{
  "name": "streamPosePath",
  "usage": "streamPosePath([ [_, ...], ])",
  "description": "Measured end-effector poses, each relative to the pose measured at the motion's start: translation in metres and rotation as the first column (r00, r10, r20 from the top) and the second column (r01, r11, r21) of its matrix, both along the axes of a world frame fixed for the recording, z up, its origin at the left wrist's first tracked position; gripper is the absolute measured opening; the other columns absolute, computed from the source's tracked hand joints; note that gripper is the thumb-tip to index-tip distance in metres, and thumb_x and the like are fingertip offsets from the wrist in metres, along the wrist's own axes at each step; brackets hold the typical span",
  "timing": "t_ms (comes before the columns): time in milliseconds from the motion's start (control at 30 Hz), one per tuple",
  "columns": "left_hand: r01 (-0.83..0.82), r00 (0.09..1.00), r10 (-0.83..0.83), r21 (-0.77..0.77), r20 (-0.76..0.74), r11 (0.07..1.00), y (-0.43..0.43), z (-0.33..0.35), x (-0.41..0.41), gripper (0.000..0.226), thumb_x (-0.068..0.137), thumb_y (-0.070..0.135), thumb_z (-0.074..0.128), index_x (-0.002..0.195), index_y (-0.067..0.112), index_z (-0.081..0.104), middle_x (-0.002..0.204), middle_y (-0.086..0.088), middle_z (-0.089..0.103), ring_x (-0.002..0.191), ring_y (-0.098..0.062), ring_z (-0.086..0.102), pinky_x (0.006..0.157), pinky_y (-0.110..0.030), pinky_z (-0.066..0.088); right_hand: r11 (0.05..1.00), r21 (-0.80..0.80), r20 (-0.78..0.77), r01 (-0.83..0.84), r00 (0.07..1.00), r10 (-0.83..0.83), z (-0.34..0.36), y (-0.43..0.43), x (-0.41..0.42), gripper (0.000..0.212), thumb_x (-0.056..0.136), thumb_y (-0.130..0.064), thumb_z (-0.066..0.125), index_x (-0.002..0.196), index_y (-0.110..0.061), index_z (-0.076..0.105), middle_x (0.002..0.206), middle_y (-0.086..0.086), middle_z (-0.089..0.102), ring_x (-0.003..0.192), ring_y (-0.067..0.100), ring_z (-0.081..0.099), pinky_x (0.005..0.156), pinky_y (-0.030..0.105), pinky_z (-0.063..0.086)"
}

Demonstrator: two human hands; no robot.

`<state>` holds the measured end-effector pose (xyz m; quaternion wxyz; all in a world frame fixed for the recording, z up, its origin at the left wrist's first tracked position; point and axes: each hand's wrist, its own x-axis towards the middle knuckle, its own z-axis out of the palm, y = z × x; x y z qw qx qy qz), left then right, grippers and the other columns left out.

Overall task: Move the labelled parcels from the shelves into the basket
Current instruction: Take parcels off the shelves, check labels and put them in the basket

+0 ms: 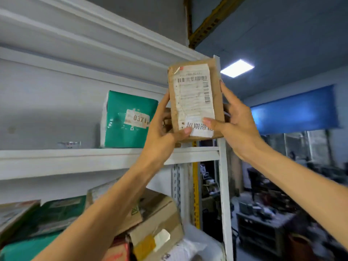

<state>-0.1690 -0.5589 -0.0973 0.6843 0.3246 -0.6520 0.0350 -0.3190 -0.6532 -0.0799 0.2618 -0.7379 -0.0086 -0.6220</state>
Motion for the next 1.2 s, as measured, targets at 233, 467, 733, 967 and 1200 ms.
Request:
streamPosePath([
  [233, 0.353, 0.935, -0.349, 0.131, -0.058, 0.926, -0.004, -0.072, -0.031, 0.087, 0.080, 0.000, 0.071, 0.148, 0.033, 0.028, 0.123, 0.016, 0.057, 0.106, 0.004, 0.059, 0.082, -0.024, 0.055, 0.940, 0.130, -0.139, 0.317, 0.944, -0.299, -0.067, 0.059, -0.063, 0.096, 0.077, 0.016, 0.068, 0.147, -0.035, 0.028, 0.122, -0.001, 0.066, 0.113, 0.015, 0.063, 0.094, 0.046, 0.053],
  [467, 0.668, 0.744, -0.631, 0.285, -0.222, 0.687, 0.021, -0.122, -0.113, 0.071, 0.090, 0.003, 0.060, 0.147, 0.034, 0.031, 0.140, 0.003, 0.051, 0.115, -0.015, 0.060, 0.085, -0.041, 0.057, 0.791, 0.295, -0.207, 0.536, 0.844, -0.495, -0.123, 0.144, -0.145, 0.093, 0.076, 0.011, 0.069, 0.146, -0.038, 0.029, 0.129, 0.002, 0.062, 0.118, 0.021, 0.060, 0.092, 0.049, 0.054],
  [733, 0.864, 0.480, -0.832, 0.317, -0.278, 0.393, 0.062, -0.156, -0.255, 0.079, 0.085, 0.005, 0.067, 0.139, 0.050, 0.033, 0.126, 0.006, 0.056, 0.106, -0.010, 0.064, 0.083, -0.043, 0.058, 0.488, 0.312, -0.229, 0.815, 0.563, -0.794, -0.157, 0.252, -0.266, 0.096, 0.077, 0.007, 0.071, 0.152, -0.033, 0.026, 0.121, 0.004, 0.067, 0.112, 0.023, 0.064, 0.080, 0.051, 0.058],
  [967, 0.900, 0.218, -0.941, 0.426, -0.258, 0.092, 0.139, -0.195, -0.406, 0.077, 0.087, 0.003, 0.065, 0.133, 0.054, 0.033, 0.121, -0.003, 0.056, 0.112, -0.022, 0.059, 0.083, -0.039, 0.058, 0.105, 0.371, -0.285, 0.923, 0.220, -0.933, -0.199, 0.380, -0.373, 0.092, 0.078, 0.019, 0.065, 0.150, -0.026, 0.029, 0.111, -0.002, 0.068, 0.106, 0.013, 0.067, 0.080, 0.032, 0.059],
  [1200, 0.826, -0.095, -0.944, 0.504, -0.315, -0.251, 0.234, -0.242, -0.539, 0.082, 0.086, 0.001, 0.064, 0.141, 0.052, 0.030, 0.124, 0.011, 0.061, 0.114, -0.014, 0.059, 0.090, -0.042, 0.055, -0.261, 0.444, -0.354, 0.857, -0.100, -0.930, -0.238, 0.502, -0.445, 0.098, 0.077, 0.018, 0.066, 0.152, -0.030, 0.025, 0.117, -0.001, 0.068, 0.112, 0.021, 0.064, 0.086, 0.045, 0.057],
])
